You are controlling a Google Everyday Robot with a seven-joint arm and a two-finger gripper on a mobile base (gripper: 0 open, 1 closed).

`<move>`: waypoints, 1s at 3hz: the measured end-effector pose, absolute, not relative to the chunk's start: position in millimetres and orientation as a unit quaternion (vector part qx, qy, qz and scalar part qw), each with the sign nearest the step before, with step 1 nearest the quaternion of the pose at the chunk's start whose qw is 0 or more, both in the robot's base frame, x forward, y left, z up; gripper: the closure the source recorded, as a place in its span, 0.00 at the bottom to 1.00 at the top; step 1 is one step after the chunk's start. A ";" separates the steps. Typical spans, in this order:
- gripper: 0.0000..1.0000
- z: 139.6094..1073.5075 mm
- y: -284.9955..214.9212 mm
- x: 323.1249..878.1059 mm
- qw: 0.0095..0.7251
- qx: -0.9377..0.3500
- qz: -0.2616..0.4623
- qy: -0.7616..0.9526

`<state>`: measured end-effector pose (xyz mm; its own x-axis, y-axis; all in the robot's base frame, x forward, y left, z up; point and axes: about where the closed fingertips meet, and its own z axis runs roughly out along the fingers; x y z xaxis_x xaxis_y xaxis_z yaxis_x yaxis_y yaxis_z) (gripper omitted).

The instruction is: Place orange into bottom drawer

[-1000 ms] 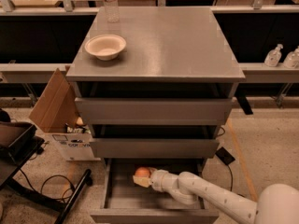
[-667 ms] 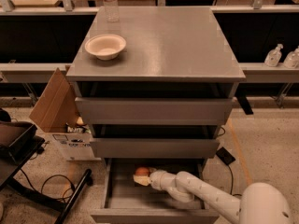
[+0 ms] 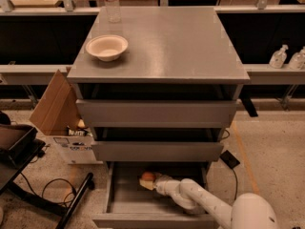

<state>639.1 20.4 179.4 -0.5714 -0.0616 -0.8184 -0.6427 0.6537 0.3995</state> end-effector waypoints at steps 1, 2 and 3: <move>1.00 165.0 20.7 643.6 0.408 -0.214 0.350 0.816; 0.82 165.3 22.5 643.5 0.408 -0.215 0.351 0.815; 0.59 165.2 24.7 643.1 0.407 -0.215 0.352 0.815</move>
Offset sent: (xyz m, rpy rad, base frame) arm 0.0041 0.0003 -0.0131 -0.0089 0.0038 -0.0084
